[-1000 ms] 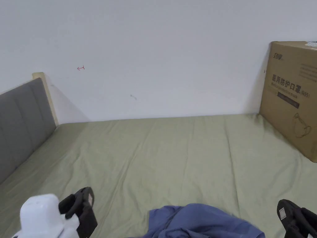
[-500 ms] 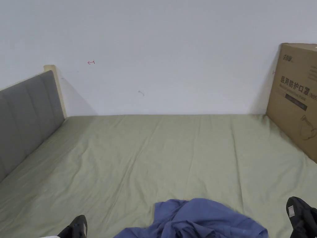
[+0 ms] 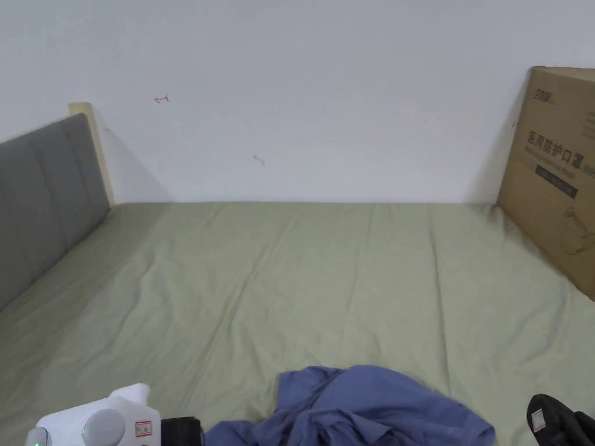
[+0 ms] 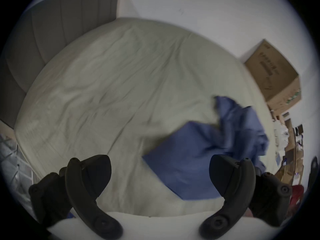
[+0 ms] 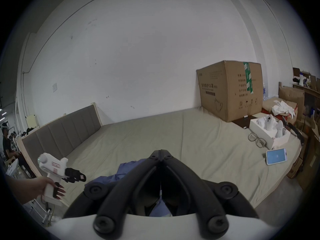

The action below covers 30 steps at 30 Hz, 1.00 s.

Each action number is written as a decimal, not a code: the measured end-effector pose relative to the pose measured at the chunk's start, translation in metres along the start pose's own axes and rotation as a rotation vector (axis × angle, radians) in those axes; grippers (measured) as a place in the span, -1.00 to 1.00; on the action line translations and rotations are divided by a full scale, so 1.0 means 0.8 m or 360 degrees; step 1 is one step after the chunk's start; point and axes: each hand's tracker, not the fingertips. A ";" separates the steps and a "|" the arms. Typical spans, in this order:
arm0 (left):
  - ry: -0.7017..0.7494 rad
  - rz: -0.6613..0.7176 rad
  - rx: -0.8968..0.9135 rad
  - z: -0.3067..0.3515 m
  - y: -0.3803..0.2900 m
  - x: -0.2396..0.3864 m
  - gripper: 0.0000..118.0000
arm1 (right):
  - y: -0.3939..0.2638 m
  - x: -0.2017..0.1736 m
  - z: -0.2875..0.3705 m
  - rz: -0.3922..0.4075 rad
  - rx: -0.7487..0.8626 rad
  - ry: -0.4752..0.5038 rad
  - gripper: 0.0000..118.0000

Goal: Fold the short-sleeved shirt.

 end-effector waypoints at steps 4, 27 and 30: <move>-0.0048 0.0139 -0.0204 -0.064 -0.010 -0.010 0.96 | -0.006 0.012 -0.011 -0.0001 -0.0085 -0.0030 -1.00; -0.0389 -0.0105 0.0361 0.070 -0.053 0.026 -0.99 | 0.055 -0.039 -0.457 -0.0133 -0.1569 0.0241 0.99; -0.0353 -0.0126 0.0330 0.063 -0.059 0.019 -0.99 | -0.003 -0.046 -0.525 -0.0037 -0.1771 -0.0028 0.99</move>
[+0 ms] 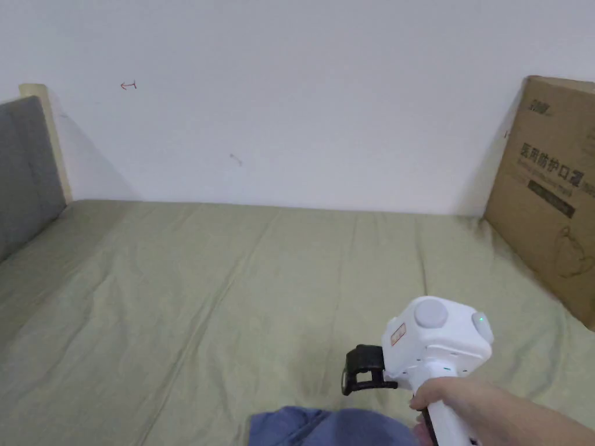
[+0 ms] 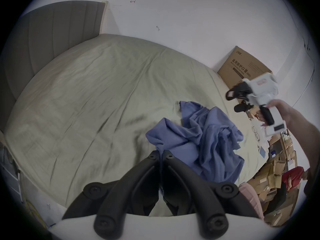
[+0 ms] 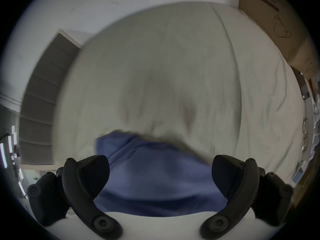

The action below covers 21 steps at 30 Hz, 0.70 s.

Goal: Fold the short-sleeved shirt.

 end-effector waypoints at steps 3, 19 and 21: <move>0.0024 -0.0006 -0.0043 -0.009 -0.010 -0.010 -0.99 | 0.022 -0.035 -0.055 0.0196 -0.0057 -0.0040 0.99; 0.0022 0.0083 -0.0090 -0.010 -0.018 -0.024 -0.99 | -0.029 -0.065 -0.008 0.0848 -0.0010 0.0010 -0.73; -0.0005 0.0091 -0.0041 0.005 -0.010 -0.019 -0.99 | -0.048 -0.042 0.034 0.0761 0.0130 0.0101 -0.73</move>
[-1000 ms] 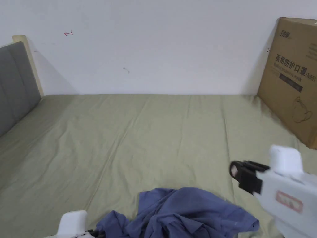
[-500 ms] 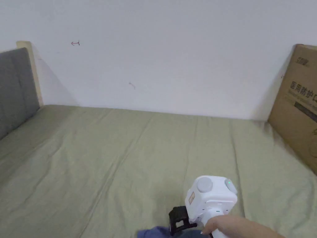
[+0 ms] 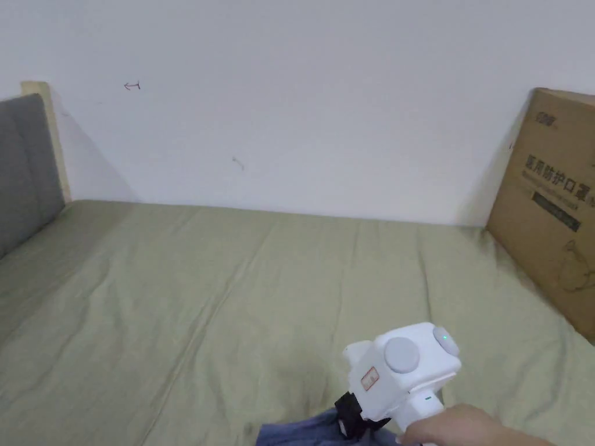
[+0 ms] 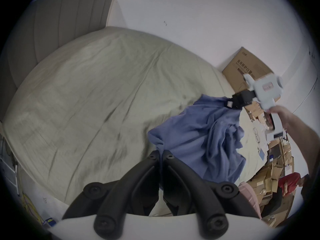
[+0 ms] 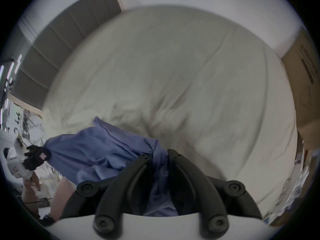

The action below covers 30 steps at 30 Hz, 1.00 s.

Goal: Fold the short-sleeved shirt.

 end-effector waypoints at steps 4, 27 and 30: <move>-0.0042 -0.0067 0.0179 0.043 0.022 0.020 -0.99 | -0.059 0.016 0.116 -0.0197 0.0357 0.0085 -0.73; -0.0250 -0.0447 0.1038 0.263 0.330 0.207 -0.99 | -0.058 -0.015 0.489 -0.0165 0.1294 -0.0127 -0.73; -0.0189 -0.0449 0.1071 0.258 0.371 0.225 -0.99 | -0.012 -0.012 0.500 -0.0188 0.1297 -0.0177 -0.73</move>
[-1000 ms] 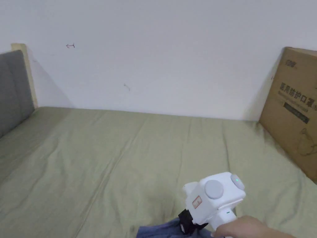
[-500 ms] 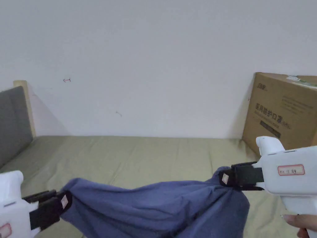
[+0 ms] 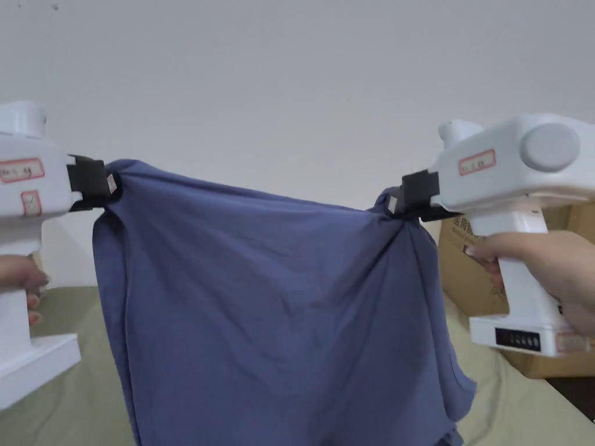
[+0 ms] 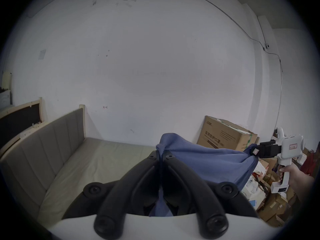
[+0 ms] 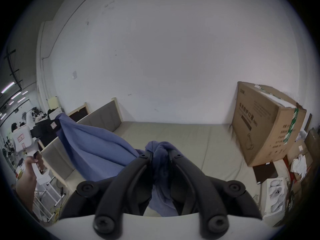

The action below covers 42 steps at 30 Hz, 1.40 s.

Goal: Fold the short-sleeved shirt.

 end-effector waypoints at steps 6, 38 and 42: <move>0.0104 0.0030 0.0012 -0.079 0.044 -0.006 -0.99 | 0.065 0.002 -0.080 0.0098 0.0065 -0.0154 -0.73; 0.0080 0.0338 -0.1514 0.016 -0.519 -0.109 -0.99 | -0.528 0.005 -0.125 0.0085 -0.0853 -0.0111 -0.73; 0.0114 0.0379 -0.1597 0.083 -0.509 -0.099 -0.98 | -0.537 -0.006 -0.063 -0.0176 -0.1048 -0.0065 -0.73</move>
